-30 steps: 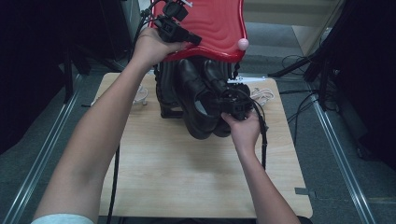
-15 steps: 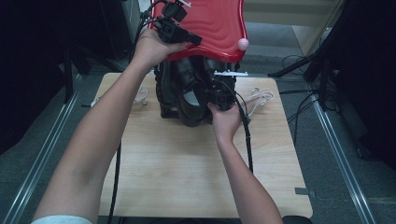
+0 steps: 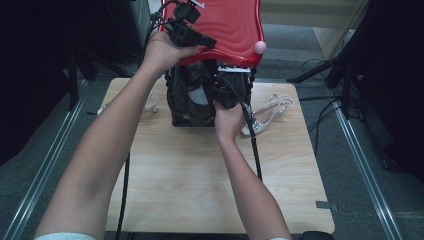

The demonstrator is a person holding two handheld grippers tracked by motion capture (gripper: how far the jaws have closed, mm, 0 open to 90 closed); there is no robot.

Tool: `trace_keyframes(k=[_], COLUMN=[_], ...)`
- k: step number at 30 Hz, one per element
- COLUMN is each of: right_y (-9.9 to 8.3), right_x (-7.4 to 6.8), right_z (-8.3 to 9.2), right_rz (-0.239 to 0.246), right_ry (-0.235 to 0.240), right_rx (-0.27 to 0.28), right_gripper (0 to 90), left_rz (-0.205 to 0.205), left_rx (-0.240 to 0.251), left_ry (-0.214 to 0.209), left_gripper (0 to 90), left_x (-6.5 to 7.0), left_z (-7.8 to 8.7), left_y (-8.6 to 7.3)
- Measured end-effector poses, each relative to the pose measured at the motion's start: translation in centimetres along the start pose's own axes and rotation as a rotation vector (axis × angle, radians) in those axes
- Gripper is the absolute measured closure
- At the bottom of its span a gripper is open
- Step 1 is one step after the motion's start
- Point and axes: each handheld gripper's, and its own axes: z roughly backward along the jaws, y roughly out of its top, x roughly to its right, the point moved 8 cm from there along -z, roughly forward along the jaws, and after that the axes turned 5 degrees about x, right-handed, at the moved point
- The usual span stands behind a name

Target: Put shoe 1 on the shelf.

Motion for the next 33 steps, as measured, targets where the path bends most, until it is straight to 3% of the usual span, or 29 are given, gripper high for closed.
trace_keyframes(k=[3, 10, 16, 23, 33], right_y=[-0.4, -0.5, 0.0, 0.2, -0.2], right_x=[-0.8, -0.9, -0.6, -0.3, -0.1], right_z=[-0.3, -0.3, 0.2, 1.2, 3.5], right_rz=[0.041, 0.045, -0.024, -0.035, 0.025], right_ry=[-0.018, -0.003, 0.073, 0.118, 0.135], right_rx=[-0.018, -0.017, 0.012, 0.05, 0.077], right_gripper=[77.0, 72.6, 67.0, 63.3, 61.8], left_rz=[0.002, -0.003, 0.002, -0.001, 0.004], left_rx=[0.003, 0.007, 0.01, 0.009, 0.005], left_ry=[-0.002, -0.001, -0.005, -0.001, -0.001], left_gripper=[90.0, 90.0, 90.0, 90.0, 90.0], left_x=[0.1, 0.1, 0.1, 0.1, 0.1], left_z=[0.0, -0.1, -0.1, -0.1, -0.1], left_y=[0.0, 0.0, 0.0, 0.0, 0.0])
